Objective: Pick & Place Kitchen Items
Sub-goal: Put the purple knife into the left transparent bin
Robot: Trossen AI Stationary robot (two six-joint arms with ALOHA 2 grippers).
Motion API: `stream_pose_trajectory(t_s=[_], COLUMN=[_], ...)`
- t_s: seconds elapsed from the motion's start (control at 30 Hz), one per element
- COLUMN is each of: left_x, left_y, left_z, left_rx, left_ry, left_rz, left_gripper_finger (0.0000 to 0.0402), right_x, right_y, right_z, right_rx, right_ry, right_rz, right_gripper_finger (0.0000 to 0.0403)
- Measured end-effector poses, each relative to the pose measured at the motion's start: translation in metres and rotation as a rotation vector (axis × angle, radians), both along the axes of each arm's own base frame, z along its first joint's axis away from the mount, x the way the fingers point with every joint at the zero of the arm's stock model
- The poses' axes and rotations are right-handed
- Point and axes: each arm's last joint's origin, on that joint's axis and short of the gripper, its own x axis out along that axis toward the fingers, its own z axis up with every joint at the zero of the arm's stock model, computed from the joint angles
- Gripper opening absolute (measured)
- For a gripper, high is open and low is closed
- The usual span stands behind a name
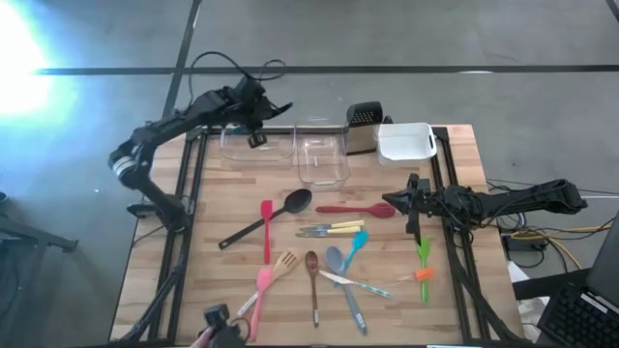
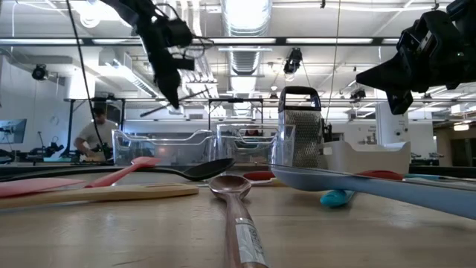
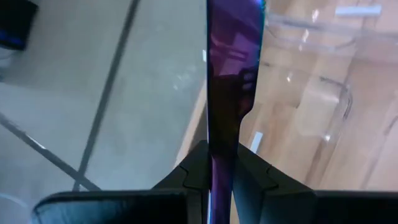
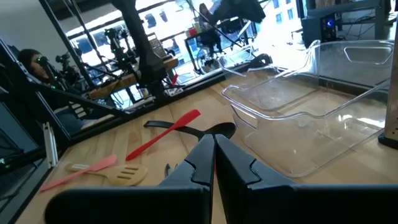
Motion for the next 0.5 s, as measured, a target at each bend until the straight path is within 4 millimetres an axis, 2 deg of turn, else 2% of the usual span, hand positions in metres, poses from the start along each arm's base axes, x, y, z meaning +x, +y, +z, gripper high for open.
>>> stream_pose_trajectory(t_s=[0.27, 0.5], left_x=[0.015, 0.018], left_y=[0.014, 0.018], left_z=[-0.050, -0.073], left_rx=[-0.133, -0.191], left_ry=[0.151, 0.200], left_rz=[-0.022, -0.016], left_gripper_finger=[0.0045, 0.0045], right_x=[0.000, 0.000], right_y=[0.000, 0.000], right_z=[-0.004, -0.005], right_rx=[0.000, 0.015], right_ry=[0.047, 0.052], right_rz=[0.000, -0.001], right_gripper_finger=[0.0008, 0.0008])
